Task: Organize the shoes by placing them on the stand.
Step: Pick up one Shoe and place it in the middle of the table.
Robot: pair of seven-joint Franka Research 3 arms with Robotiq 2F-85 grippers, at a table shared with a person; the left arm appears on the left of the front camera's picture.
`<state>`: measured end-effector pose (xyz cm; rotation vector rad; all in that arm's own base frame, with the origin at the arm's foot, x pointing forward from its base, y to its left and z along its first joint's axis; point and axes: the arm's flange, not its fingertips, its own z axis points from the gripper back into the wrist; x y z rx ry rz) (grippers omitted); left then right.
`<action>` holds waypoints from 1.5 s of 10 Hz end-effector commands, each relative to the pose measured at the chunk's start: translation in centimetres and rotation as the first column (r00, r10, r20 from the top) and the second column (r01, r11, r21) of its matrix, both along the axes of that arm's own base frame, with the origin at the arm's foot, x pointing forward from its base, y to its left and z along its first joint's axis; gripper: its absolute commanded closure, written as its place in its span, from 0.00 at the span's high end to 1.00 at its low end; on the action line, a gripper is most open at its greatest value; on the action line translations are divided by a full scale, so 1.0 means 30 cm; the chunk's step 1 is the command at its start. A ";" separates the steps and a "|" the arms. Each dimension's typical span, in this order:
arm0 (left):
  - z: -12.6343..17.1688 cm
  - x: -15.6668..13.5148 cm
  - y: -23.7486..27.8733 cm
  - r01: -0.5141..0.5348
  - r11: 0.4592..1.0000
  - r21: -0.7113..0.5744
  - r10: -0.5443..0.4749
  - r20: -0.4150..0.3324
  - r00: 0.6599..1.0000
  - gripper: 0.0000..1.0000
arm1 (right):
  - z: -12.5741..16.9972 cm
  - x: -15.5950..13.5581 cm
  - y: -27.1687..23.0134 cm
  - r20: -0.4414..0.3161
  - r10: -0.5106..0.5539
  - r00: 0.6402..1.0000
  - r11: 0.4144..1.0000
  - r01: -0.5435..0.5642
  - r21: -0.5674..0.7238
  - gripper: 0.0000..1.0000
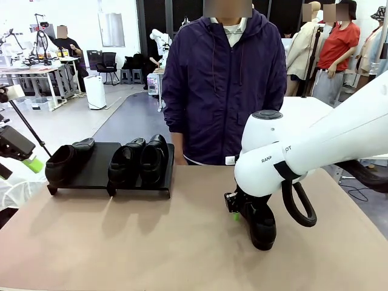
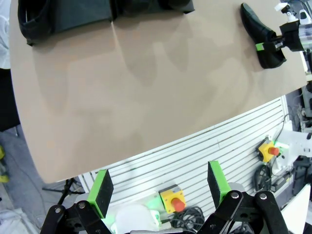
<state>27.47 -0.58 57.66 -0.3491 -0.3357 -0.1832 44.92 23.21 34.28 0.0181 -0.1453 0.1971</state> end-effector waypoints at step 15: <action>0.001 -0.006 0.008 0.012 1.000 0.015 -0.012 -0.001 1.000 1.00 | 0.422 -0.258 0.076 -0.024 -0.242 0.970 0.961 0.236 -0.147 0.00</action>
